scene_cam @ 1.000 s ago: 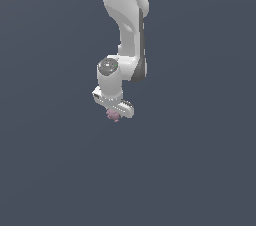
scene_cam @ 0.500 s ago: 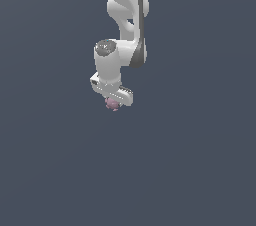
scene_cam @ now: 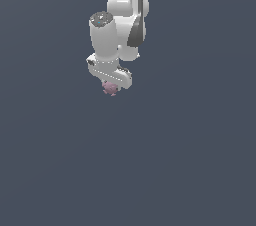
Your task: Pick up the object and move it to a goal position.
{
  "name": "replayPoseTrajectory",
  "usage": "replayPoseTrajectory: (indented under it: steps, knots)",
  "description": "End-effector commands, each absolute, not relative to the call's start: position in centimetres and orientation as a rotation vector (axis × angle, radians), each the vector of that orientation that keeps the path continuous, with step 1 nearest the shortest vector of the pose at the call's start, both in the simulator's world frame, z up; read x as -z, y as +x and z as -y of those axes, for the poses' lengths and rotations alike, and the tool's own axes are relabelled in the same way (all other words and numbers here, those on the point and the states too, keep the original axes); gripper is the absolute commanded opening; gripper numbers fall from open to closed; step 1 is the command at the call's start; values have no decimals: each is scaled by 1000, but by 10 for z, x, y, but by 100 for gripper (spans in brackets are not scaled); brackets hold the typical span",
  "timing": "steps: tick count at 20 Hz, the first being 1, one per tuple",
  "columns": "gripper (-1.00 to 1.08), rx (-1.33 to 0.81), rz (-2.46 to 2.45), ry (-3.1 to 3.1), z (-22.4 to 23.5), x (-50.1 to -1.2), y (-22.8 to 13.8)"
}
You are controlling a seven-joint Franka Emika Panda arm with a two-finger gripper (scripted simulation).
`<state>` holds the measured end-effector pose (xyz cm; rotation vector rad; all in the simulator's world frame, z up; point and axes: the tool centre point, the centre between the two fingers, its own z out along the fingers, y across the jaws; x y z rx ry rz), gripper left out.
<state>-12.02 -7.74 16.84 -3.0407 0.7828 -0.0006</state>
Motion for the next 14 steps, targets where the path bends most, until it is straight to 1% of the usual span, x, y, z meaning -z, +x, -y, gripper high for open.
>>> replayPoseTrajectory:
  steps: [1,8,14]
  knots:
    - [-100,0,-783,-3041,79,-182,-129]
    - [-100,0,-783,-3042,82,-207,-143]
    - [-100,0,-783,-3043,82,-214,-147]
